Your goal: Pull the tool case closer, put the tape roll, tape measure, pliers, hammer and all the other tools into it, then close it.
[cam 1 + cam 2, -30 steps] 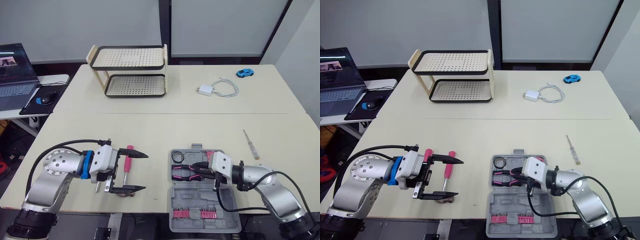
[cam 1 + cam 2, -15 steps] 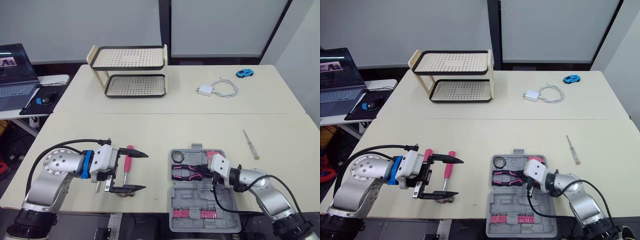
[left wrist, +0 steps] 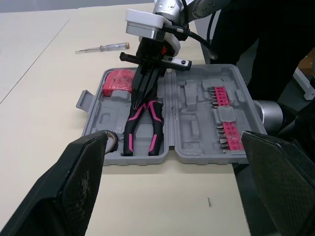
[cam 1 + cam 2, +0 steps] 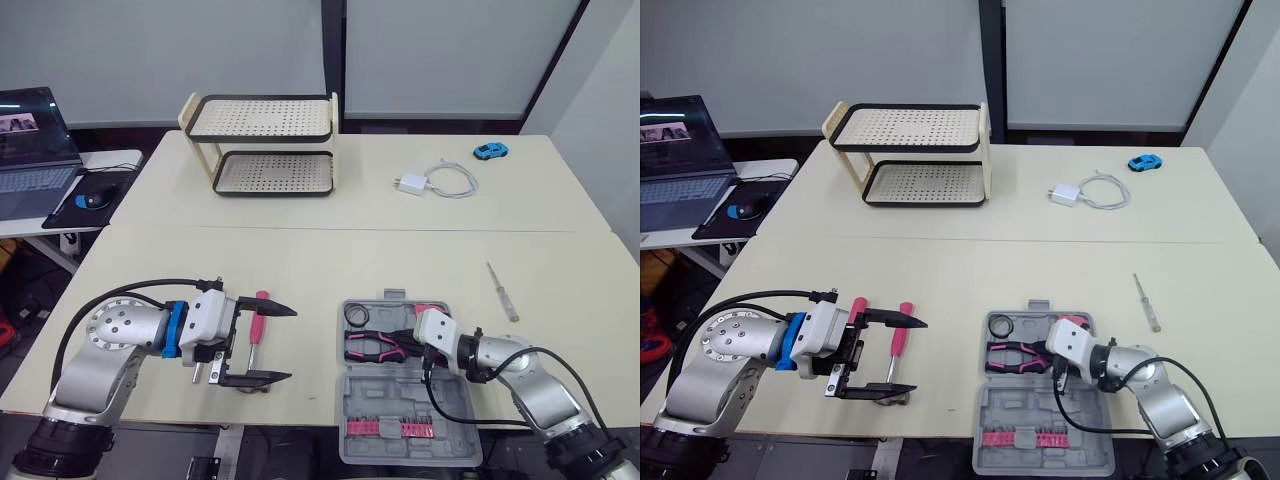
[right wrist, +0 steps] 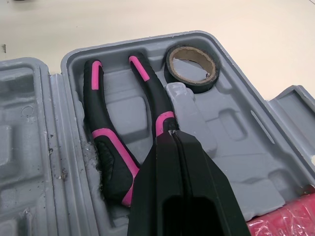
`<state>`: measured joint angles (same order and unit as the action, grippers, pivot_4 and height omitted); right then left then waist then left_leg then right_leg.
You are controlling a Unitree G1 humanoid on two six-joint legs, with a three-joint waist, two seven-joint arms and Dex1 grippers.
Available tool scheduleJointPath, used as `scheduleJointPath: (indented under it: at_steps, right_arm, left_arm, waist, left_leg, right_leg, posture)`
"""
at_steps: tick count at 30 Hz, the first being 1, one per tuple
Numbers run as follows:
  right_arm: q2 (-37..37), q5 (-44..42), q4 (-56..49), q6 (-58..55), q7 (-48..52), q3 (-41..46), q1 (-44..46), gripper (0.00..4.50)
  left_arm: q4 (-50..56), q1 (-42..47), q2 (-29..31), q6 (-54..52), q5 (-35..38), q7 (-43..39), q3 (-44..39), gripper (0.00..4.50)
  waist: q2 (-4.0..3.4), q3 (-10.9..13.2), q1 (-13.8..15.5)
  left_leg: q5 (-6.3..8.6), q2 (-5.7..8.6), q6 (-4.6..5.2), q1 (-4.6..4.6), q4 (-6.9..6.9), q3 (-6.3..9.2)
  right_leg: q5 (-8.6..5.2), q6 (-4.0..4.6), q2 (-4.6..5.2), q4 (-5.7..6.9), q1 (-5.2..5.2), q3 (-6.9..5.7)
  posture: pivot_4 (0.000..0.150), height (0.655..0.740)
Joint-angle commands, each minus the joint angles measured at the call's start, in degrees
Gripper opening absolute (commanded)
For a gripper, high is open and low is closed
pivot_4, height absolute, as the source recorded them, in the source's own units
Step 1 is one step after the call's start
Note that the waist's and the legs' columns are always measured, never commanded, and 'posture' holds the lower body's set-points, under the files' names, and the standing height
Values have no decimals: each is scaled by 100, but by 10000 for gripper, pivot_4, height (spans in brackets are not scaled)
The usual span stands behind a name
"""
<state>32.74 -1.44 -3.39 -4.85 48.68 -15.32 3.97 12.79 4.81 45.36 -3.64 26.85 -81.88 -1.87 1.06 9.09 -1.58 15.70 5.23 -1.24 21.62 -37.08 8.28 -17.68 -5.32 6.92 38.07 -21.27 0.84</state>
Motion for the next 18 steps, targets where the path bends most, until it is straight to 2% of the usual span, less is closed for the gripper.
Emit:
scheduleJointPath:
  at_steps: [1,6,8,10,13,18]
  right_arm:
    - [189,-112,-109,-163,123,171,-116,395]
    - [547,-930,-1157,-377,511,814,-81,395]
    - [834,-1396,-1533,-636,781,1168,-170,3949]
    - [1209,-1859,-1764,-799,1143,1630,-368,9696]
    - [1743,-2499,-1839,-898,1704,2480,-744,20590]
    - [2468,-2722,-974,-864,2322,3921,-1162,38051]
  left_arm:
    - [-6,34,110,-12,46,23,-77,45000]
    - [-348,99,197,-80,98,149,-354,45000]
    - [-530,105,299,-212,182,165,-520,45000]
    - [-724,79,458,-454,295,154,-724,45000]
    - [-1136,-9,701,-531,303,163,-1097,45000]
    - [-2395,-199,1172,4,-18,219,-1933,45000]
  waist:
    - [-1,0,15]
    - [-6,5,4]
    - [-8,6,-6]
    - [-8,6,-9]
    - [-7,8,-5]
    - [-9,10,-17]
  left_leg:
    - [0,1,0,0,0,2]
    - [0,3,1,12,-2,1]
    - [0,2,0,16,0,5]
    - [1,0,1,17,2,8]
    - [2,1,2,19,3,10]
    - [2,-2,3,15,3,2]
  right_leg:
    - [0,0,0,0,0,0]
    - [0,0,1,2,6,2]
    - [0,0,0,5,0,1]
    - [0,0,-3,1,1,-1]
    - [0,0,-2,-6,5,-6]
    - [0,0,-1,-5,8,-4]
  posture:
    - [1500,7400]
    - [1500,7400]
    - [1500,7400]
    - [1500,7400]
    - [1500,7400]
    - [1500,7400]
